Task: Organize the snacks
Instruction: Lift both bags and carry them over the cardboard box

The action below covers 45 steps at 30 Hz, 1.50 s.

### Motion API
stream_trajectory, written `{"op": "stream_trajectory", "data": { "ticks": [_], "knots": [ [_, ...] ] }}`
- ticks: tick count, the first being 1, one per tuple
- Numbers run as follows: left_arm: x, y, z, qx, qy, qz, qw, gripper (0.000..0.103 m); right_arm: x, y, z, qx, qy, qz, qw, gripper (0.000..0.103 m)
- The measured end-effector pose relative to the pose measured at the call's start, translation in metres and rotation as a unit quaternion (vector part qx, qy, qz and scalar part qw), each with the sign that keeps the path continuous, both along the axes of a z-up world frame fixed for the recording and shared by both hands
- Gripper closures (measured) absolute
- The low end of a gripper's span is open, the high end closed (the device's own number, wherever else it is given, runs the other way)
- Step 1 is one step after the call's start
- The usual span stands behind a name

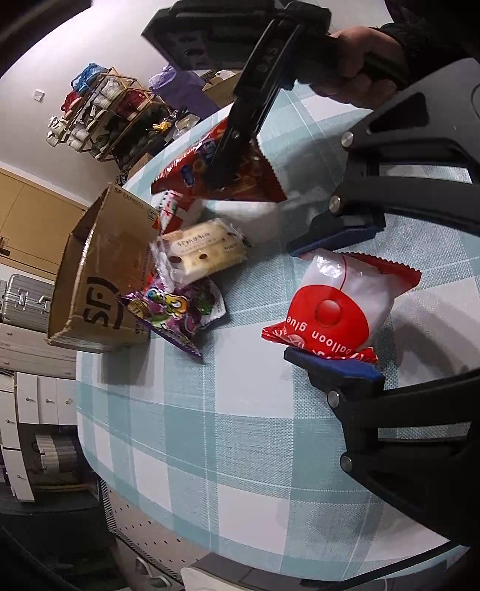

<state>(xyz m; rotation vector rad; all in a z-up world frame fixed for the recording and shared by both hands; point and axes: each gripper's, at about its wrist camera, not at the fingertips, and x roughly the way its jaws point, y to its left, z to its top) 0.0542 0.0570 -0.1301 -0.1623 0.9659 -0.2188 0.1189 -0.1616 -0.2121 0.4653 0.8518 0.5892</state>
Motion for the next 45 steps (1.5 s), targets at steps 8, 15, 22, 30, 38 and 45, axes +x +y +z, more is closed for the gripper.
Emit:
{"op": "stream_trajectory", "data": {
  "ticks": [8, 15, 22, 30, 38, 45],
  "knots": [
    [0.009, 0.008, 0.022, -0.034, -0.016, 0.012, 0.9992, 0.056, -0.021, -0.009, 0.033, 0.011, -0.038, 0.001, 0.999, 0.065],
    [0.026, 0.004, 0.052, -0.038, -0.044, 0.002, 0.9983, 0.056, -0.027, -0.013, 0.065, 0.0, -0.071, 0.005, 0.997, 0.065],
    [0.05, 0.003, 0.08, -0.045, -0.07, -0.004, 0.9965, 0.056, -0.019, -0.018, 0.094, 0.001, -0.097, -0.003, 0.995, 0.065],
    [0.082, -0.01, 0.109, -0.024, -0.093, -0.023, 0.9951, 0.056, 0.005, -0.015, 0.134, -0.027, -0.132, 0.006, 0.991, 0.065],
    [0.126, -0.023, 0.133, -0.006, -0.092, -0.034, 0.9952, 0.056, 0.035, -0.01, 0.165, -0.051, -0.15, 0.015, 0.987, 0.065],
    [0.168, -0.032, 0.15, 0.015, -0.1, -0.044, 0.9939, 0.056, 0.075, -0.006, 0.177, -0.068, -0.142, 0.023, 0.987, 0.065]
  ]
}}
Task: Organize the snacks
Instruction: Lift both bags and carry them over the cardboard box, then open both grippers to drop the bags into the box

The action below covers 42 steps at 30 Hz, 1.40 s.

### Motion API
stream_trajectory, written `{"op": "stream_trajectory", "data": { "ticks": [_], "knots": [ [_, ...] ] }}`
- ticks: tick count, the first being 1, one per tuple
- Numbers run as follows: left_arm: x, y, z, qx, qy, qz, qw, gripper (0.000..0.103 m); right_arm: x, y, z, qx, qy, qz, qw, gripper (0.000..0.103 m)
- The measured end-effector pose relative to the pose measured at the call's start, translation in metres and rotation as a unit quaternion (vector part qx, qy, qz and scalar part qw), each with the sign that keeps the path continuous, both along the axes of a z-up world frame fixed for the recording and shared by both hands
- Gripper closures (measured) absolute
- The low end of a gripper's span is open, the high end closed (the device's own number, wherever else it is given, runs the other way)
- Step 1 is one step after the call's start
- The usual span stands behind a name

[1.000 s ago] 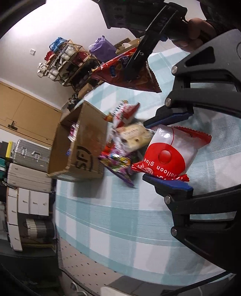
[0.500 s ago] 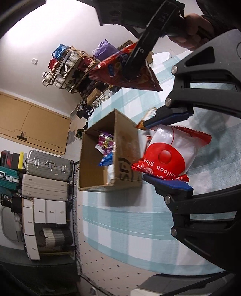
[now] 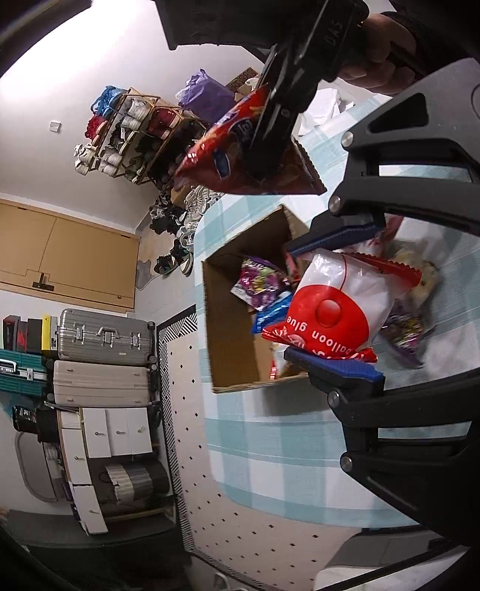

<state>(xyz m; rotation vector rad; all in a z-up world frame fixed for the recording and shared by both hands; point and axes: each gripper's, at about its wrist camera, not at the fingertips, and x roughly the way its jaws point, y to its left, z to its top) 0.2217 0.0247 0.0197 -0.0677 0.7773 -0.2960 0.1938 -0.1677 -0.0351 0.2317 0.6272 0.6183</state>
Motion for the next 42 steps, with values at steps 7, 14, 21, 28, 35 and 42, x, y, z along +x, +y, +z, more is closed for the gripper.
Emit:
{"op": "stream_trajectory", "data": {
  "ticks": [7, 14, 21, 28, 35, 42],
  "knots": [
    [0.047, -0.006, 0.005, -0.001, -0.011, -0.017, 0.9998, 0.055, 0.045, 0.008, -0.002, -0.03, 0.008, -0.002, 1.0, 0.065],
    [0.103, -0.003, -0.022, -0.015, 0.024, -0.024, 0.9993, 0.055, 0.092, 0.012, -0.016, -0.036, 0.019, -0.009, 0.999, 0.065],
    [0.14, -0.011, -0.057, 0.017, 0.031, -0.036, 0.9987, 0.055, 0.131, 0.014, -0.039, -0.043, 0.035, -0.015, 0.998, 0.065],
    [0.167, -0.014, -0.081, 0.014, 0.047, -0.041, 0.998, 0.055, 0.159, 0.016, -0.079, -0.07, 0.056, -0.018, 0.996, 0.065],
    [0.185, -0.01, -0.091, 0.022, 0.048, -0.013, 0.9986, 0.025, 0.175, 0.013, -0.1, -0.076, 0.061, -0.021, 0.995, 0.039],
    [0.174, -0.003, -0.085, 0.028, 0.038, -0.007, 0.9989, 0.019, 0.165, -0.008, -0.09, -0.062, 0.041, -0.046, 0.996, 0.024]
  ]
}}
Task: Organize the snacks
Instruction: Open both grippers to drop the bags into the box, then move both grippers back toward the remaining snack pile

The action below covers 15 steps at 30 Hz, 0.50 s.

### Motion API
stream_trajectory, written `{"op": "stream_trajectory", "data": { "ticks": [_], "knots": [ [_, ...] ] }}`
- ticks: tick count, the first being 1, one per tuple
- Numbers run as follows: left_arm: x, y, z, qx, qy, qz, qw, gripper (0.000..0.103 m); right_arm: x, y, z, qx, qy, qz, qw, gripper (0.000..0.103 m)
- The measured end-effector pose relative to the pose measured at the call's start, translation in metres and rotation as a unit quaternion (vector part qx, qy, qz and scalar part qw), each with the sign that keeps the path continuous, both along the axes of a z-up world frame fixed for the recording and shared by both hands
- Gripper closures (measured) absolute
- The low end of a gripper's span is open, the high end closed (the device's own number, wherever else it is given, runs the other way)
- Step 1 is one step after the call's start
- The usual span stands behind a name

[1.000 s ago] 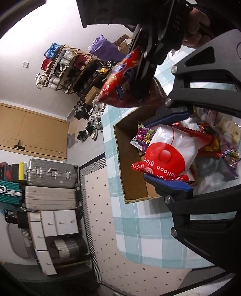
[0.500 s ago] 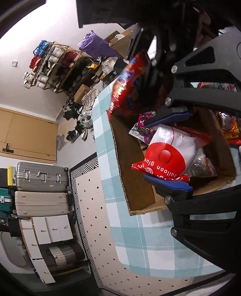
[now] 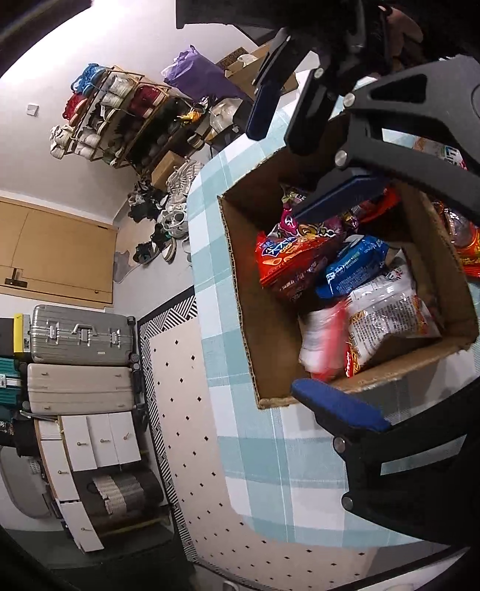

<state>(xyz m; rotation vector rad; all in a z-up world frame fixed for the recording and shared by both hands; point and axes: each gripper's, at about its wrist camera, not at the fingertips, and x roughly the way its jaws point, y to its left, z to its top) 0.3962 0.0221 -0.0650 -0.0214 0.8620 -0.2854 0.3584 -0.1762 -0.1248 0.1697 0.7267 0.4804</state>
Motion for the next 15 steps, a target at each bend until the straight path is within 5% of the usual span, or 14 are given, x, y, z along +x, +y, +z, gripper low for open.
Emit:
{"op": "stream_trajectory", "data": {
  "ticks": [15],
  "knots": [
    [-0.069, 0.014, 0.041, 0.007, -0.023, 0.036, 0.9991, 0.014, -0.067, -0.008, 0.037, -0.007, -0.03, -0.004, 1.0, 0.02]
  ]
}}
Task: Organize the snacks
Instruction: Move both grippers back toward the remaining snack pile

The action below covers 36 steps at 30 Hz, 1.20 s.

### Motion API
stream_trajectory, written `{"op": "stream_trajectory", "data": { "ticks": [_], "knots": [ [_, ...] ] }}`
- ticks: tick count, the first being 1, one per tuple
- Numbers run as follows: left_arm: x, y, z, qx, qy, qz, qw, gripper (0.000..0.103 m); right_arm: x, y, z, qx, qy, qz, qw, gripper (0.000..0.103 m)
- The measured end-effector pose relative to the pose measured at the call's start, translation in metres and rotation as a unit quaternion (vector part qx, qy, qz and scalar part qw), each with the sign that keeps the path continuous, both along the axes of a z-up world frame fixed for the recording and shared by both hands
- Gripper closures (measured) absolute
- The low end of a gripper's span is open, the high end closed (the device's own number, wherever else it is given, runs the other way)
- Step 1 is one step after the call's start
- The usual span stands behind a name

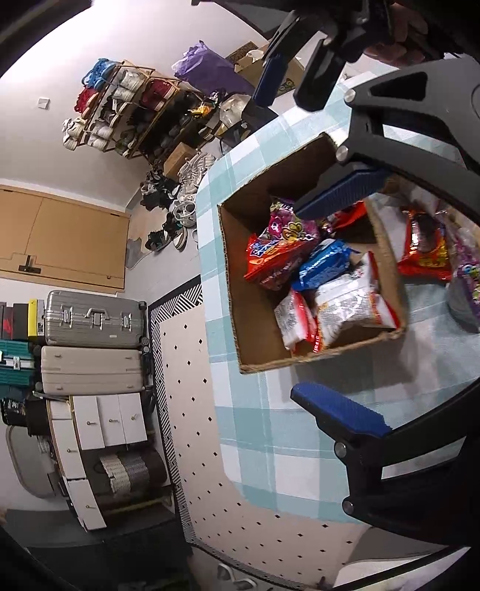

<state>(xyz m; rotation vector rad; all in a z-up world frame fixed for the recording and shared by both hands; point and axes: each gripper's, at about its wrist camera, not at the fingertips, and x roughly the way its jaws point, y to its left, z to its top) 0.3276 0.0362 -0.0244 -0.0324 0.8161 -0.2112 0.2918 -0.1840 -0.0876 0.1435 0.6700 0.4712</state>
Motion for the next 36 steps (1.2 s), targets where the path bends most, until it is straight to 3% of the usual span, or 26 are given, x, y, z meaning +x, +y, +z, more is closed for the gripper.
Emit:
{"op": "stream_trajectory", "data": {
  "ticks": [5, 8, 19, 36],
  "knots": [
    [-0.028, 0.004, 0.012, 0.003, -0.01, 0.009, 0.9999, 0.009, -0.029, 0.001, 0.014, -0.001, -0.014, -0.001, 1.0, 0.018],
    [-0.05, 0.002, 0.02, 0.014, -0.029, 0.014, 0.9994, 0.001, -0.045, 0.0, 0.022, -0.003, -0.019, -0.006, 1.0, 0.017],
    [-0.119, -0.004, 0.038, 0.025, -0.041, 0.028, 0.9985, 0.001, -0.104, 0.003, 0.032, 0.004, -0.032, -0.006, 0.999, 0.015],
    [-0.21, -0.011, 0.02, 0.049, -0.037, 0.058, 0.9965, 0.001, -0.178, 0.014, 0.01, -0.003, -0.043, -0.005, 0.999, 0.006]
  ]
}}
